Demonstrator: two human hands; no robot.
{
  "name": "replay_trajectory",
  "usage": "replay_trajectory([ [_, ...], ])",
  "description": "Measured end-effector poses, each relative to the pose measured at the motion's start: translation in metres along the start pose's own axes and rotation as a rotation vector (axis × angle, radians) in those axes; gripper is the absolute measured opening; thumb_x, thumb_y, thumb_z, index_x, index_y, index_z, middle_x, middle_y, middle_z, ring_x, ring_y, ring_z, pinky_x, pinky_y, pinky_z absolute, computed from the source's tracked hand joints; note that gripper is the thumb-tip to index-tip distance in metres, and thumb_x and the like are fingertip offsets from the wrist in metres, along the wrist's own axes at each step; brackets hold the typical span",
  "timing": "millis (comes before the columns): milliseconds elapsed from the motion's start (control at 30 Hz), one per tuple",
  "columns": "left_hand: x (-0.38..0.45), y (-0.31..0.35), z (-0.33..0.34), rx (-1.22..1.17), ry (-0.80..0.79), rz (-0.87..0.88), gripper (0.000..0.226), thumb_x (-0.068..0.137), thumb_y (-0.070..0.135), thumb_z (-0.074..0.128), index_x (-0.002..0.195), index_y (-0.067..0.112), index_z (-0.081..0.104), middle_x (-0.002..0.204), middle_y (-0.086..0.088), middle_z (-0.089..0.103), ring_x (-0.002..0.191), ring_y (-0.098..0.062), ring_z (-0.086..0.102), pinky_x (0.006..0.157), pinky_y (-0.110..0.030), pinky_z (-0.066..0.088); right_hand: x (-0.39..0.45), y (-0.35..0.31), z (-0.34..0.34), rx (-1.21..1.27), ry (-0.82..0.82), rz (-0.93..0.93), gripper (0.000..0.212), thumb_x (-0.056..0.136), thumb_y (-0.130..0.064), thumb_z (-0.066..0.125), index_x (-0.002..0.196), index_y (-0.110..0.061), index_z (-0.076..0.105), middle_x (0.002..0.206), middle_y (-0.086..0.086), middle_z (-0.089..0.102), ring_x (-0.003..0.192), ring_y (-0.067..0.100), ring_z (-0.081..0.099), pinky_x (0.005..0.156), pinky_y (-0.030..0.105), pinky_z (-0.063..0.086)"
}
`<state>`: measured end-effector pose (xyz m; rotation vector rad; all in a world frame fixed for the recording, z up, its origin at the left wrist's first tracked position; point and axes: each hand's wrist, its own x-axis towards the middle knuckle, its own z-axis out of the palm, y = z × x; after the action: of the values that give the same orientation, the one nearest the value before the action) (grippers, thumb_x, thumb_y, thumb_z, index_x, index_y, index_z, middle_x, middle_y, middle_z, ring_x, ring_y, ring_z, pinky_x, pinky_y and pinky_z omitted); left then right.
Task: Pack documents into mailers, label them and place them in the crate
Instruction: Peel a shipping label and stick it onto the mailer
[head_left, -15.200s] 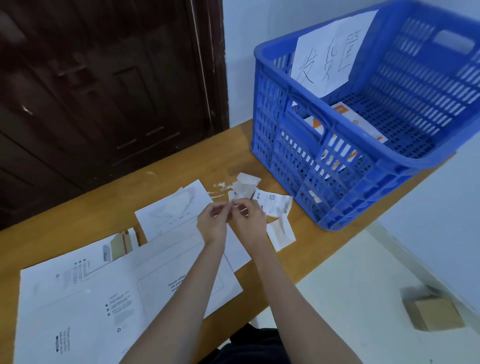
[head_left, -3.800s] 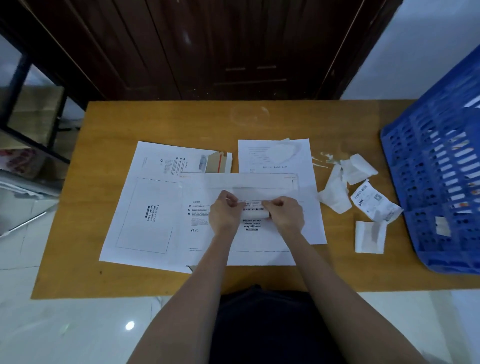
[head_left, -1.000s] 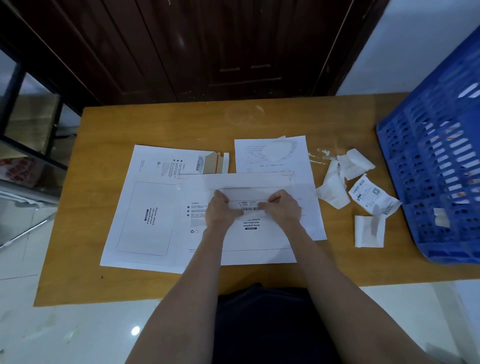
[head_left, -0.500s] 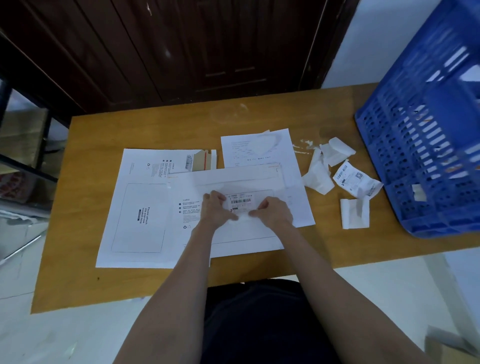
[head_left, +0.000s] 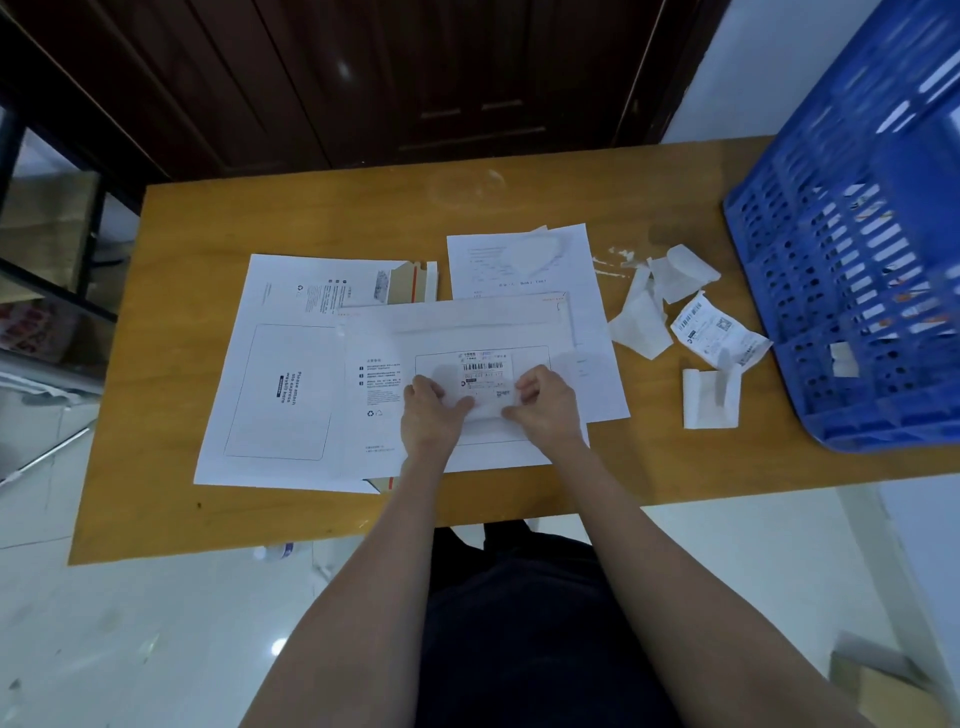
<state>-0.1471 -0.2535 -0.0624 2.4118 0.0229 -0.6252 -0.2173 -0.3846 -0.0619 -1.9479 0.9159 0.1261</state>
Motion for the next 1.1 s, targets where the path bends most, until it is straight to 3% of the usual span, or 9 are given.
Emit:
replay_trajectory([
  [133,-0.001,-0.003,-0.001,0.003,-0.056,0.028,0.048,0.075,0.023,0.078,0.104,0.009,0.042,0.103,-0.004,0.040,0.083,-0.021,0.047,0.073,-0.031,0.041,-0.003,-0.002,-0.001,-0.082,-0.048,-0.026,0.029,0.070,-0.011,0.076,0.093,-0.018,0.060,0.099,0.000,0.054,0.084,0.010,0.055,0.089,0.030,0.050],
  [233,-0.005,-0.005,-0.002,-0.010,-0.088,0.045,0.054,0.072,0.018,0.081,0.108,0.007,0.042,0.105,-0.004,0.037,0.086,-0.021,0.047,0.074,-0.030,0.042,-0.002,-0.009,0.000,-0.104,-0.052,0.058,0.016,0.076,-0.026,0.069,0.090,-0.023,0.060,0.100,-0.005,0.055,0.088,0.010,0.057,0.095,0.034,0.046],
  [400,-0.007,-0.010,-0.003,-0.013,-0.129,0.071,0.065,0.064,0.015,0.085,0.112,0.006,0.042,0.107,-0.003,0.034,0.092,-0.021,0.047,0.081,-0.032,0.046,-0.002,-0.007,0.004,-0.292,-0.017,0.073,0.029,0.079,-0.042,0.070,0.095,-0.021,0.056,0.101,-0.004,0.059,0.090,0.014,0.058,0.092,0.034,0.044],
  [533,-0.008,-0.014,-0.002,0.035,-0.139,0.118,0.068,0.061,0.022,0.088,0.110,0.007,0.043,0.107,-0.001,0.032,0.092,-0.020,0.047,0.081,-0.031,0.045,-0.004,0.000,0.003,-0.262,-0.055,0.060,0.034,0.069,-0.029,0.079,0.092,-0.023,0.055,0.102,-0.002,0.057,0.090,0.014,0.059,0.094,0.036,0.044],
  [667,-0.009,-0.017,-0.003,0.095,-0.137,0.173,0.067,0.061,0.025,0.087,0.110,0.008,0.044,0.106,0.001,0.032,0.095,-0.021,0.047,0.079,-0.029,0.043,-0.007,0.004,0.002,-0.233,-0.064,0.027,0.036,0.066,-0.018,0.078,0.091,-0.026,0.053,0.098,-0.005,0.050,0.083,0.010,0.054,0.097,0.037,0.041],
  [800,-0.011,-0.018,-0.002,0.137,-0.137,0.214,0.064,0.064,0.025,0.085,0.111,0.009,0.044,0.111,-0.003,0.036,0.102,-0.023,0.048,0.082,-0.030,0.044,-0.009,0.005,0.002,-0.264,-0.080,-0.014,0.041,0.064,-0.016,0.077,0.093,-0.028,0.050,0.100,-0.006,0.047,0.089,0.012,0.056,0.095,0.033,0.039],
  [900,-0.015,-0.016,-0.005,0.231,-0.121,0.232,0.064,0.067,0.034,0.082,0.110,0.009,0.041,0.112,-0.004,0.040,0.099,-0.024,0.051,0.077,-0.033,0.047,-0.009,0.003,0.003,-0.350,-0.078,-0.020,0.040,0.069,-0.026,0.074,0.100,-0.024,0.048,0.102,-0.004,0.045,0.095,0.016,0.056,0.088,0.030,0.034],
  [1000,-0.018,-0.020,-0.010,0.332,-0.083,0.159,0.077,0.066,0.052,0.078,0.115,0.008,0.040,0.114,-0.005,0.042,0.100,-0.023,0.053,0.076,-0.036,0.050,-0.010,-0.003,0.008,-0.437,-0.040,0.003,0.056,0.066,-0.048,0.077,0.105,-0.022,0.047,0.102,-0.003,0.042,0.094,0.015,0.048,0.088,0.032,0.033],
  [1100,-0.018,-0.025,-0.012,0.345,-0.080,0.104,0.085,0.065,0.059,0.076,0.120,0.006,0.038,0.118,-0.007,0.041,0.105,-0.025,0.053,0.077,-0.039,0.050,-0.010,-0.002,0.008,-0.464,-0.044,-0.017,0.063,0.064,-0.052,0.079,0.108,-0.021,0.046,0.107,-0.001,0.043,0.099,0.018,0.048,0.089,0.032,0.032],
])
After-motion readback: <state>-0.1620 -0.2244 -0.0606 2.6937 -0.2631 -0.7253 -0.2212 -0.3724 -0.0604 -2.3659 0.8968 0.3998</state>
